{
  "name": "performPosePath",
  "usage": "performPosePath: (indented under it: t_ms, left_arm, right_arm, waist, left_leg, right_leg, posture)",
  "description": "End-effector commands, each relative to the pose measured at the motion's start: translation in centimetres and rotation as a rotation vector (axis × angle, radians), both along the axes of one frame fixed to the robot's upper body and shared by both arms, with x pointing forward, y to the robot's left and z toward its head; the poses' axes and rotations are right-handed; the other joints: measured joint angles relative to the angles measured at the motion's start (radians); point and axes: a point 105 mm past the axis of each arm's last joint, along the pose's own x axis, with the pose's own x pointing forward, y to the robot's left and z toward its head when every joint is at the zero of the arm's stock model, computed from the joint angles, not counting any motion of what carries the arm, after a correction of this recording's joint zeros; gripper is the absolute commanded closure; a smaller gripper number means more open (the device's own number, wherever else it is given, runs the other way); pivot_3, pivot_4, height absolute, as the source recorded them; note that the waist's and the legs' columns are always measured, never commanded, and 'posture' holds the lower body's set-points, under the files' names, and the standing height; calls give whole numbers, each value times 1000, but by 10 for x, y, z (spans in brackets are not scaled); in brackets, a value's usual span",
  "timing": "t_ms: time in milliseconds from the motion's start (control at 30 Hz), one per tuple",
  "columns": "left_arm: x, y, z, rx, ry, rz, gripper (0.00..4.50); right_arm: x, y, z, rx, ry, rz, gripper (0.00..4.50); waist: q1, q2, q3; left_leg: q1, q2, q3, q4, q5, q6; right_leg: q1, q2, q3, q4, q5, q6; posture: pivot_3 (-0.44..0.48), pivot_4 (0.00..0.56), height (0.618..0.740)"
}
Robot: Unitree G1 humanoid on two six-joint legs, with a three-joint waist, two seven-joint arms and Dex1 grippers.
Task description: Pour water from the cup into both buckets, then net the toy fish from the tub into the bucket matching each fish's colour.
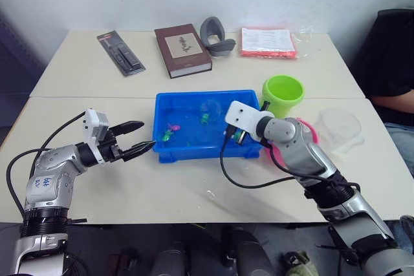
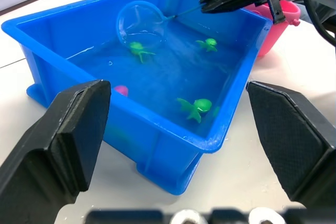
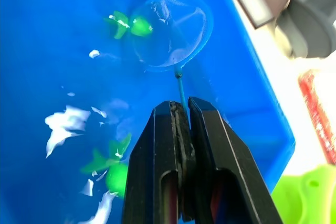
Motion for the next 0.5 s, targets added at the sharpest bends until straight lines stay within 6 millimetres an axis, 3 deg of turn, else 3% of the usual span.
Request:
performPosePath:
  t_ms: [33,500]
  left_arm:
    - [-1,-4,11,-8,-42,-15,53]
    - [-2,-5,12,-7,-38,-17,53]
  right_arm:
    - [-5,16,23,50,-65,51,4500]
    - [-7,58,3,37,20,166,4500]
  waist:
    - [2,0,0]
    - [4,0,0]
  left_leg:
    - [0,0,0,0,0,0]
    - [0,0,0,0,0,0]
  right_leg:
    - [0,0,0,0,0,0]
    - [0,0,0,0,0,0]
  posture:
    - [0,150,740]
    - [0,150,740]
